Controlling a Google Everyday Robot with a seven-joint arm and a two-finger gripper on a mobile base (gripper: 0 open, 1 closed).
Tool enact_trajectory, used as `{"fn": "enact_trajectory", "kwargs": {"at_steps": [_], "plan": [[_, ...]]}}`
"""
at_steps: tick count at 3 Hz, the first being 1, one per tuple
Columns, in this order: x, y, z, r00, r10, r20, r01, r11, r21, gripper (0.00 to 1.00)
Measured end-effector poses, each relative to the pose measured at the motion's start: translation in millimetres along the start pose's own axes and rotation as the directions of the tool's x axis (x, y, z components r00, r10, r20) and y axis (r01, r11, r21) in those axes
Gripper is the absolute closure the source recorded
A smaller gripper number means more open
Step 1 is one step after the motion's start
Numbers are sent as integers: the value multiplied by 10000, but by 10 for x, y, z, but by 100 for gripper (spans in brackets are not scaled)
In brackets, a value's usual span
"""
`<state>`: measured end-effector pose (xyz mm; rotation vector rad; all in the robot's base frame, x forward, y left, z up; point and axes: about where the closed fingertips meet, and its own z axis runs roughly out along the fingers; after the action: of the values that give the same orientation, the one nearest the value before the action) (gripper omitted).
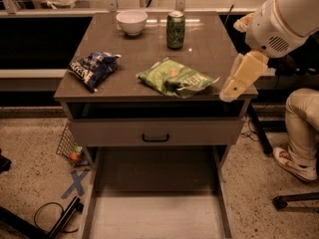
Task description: Place green jalapeno chip bag into middle drawer
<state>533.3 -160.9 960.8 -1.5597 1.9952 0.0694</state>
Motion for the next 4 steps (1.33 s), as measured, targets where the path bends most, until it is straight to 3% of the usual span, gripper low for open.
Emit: {"fn": "enact_trajectory", "kwargs": {"at_steps": [2, 4], "plan": [[-289, -317, 572, 9979, 303, 568, -290, 9993, -244, 0], [-522, -571, 1475, 9935, 881, 720, -799, 9907, -1104, 0]]}}
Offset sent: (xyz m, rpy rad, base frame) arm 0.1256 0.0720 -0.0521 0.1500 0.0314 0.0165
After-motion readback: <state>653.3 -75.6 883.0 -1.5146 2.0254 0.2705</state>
